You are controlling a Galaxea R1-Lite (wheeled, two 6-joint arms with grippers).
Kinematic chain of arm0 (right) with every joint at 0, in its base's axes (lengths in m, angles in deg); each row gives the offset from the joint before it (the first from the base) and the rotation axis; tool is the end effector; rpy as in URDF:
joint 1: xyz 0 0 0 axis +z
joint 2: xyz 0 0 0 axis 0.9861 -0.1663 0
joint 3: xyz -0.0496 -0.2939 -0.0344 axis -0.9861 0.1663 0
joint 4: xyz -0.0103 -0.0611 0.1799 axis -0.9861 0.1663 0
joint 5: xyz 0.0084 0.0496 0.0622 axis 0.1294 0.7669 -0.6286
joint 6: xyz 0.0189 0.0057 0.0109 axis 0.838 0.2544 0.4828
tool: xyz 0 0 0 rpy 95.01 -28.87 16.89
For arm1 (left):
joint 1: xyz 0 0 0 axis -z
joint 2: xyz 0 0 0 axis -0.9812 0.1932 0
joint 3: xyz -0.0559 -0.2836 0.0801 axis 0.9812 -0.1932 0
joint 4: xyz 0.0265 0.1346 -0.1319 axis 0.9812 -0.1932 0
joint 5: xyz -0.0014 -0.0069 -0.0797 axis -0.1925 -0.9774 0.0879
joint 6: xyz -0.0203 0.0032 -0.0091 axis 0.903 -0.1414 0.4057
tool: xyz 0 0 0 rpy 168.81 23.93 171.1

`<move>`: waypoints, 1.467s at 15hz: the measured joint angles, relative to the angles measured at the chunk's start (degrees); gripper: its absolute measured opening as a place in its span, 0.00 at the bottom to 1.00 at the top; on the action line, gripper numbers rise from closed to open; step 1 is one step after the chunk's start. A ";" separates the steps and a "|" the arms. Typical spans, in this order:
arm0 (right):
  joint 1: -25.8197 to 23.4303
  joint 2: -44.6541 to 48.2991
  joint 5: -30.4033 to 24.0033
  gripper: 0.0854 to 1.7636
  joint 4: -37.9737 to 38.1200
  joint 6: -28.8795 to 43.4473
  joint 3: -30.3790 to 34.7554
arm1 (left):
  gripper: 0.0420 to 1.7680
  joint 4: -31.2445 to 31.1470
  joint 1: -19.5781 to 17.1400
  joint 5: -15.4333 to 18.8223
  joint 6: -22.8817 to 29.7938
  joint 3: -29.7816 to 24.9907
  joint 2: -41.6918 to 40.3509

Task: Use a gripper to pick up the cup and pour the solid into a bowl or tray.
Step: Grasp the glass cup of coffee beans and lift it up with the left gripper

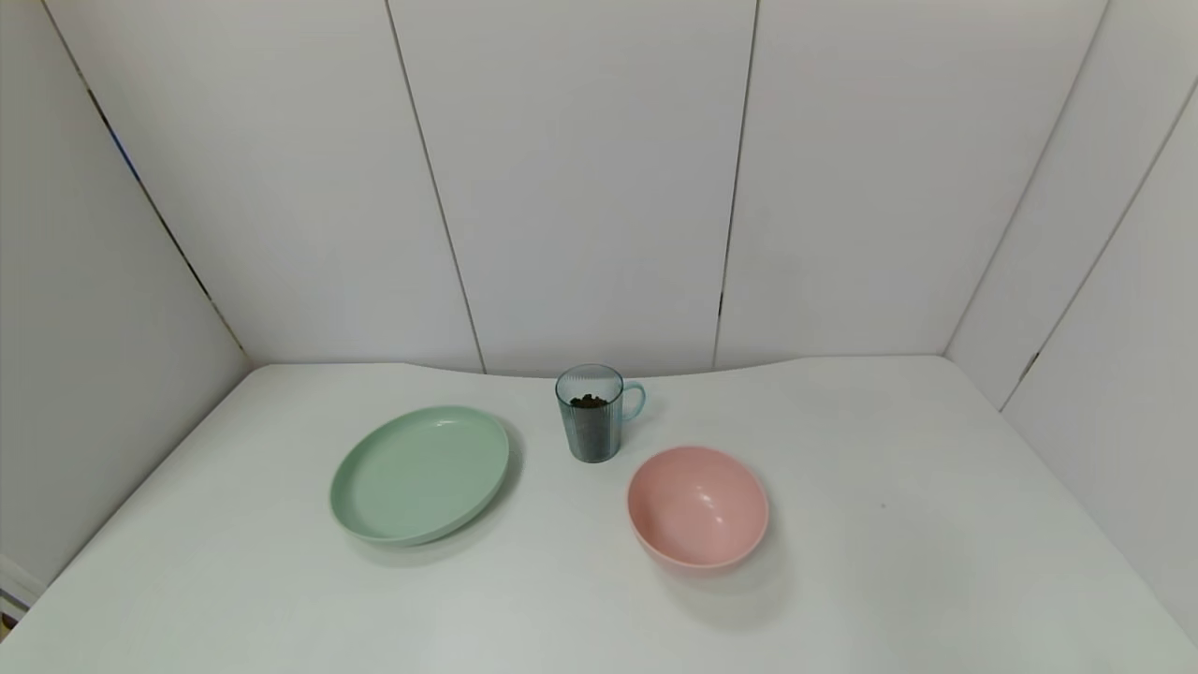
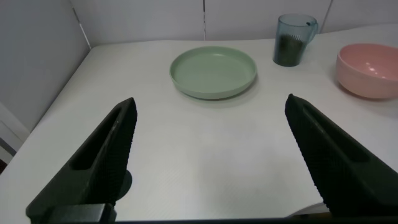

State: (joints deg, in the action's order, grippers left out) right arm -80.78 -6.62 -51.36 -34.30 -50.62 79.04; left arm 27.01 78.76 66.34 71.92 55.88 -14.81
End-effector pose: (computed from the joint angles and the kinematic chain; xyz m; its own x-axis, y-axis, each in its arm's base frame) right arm -0.0228 0.0000 0.0750 0.9999 -0.0108 -0.0054 0.0108 0.9999 0.0045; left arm -0.0277 -0.0001 0.0942 0.9989 -0.0047 0.0463 0.0036 0.9997 0.0243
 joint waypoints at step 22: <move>0.02 0.00 -0.02 0.97 0.00 0.00 0.00 | 0.97 -0.48 0.10 0.28 0.06 18.96 22.32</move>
State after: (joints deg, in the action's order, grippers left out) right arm -80.75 -6.62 -51.38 -34.30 -50.62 79.04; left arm 26.53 78.86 66.62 71.98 74.83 7.51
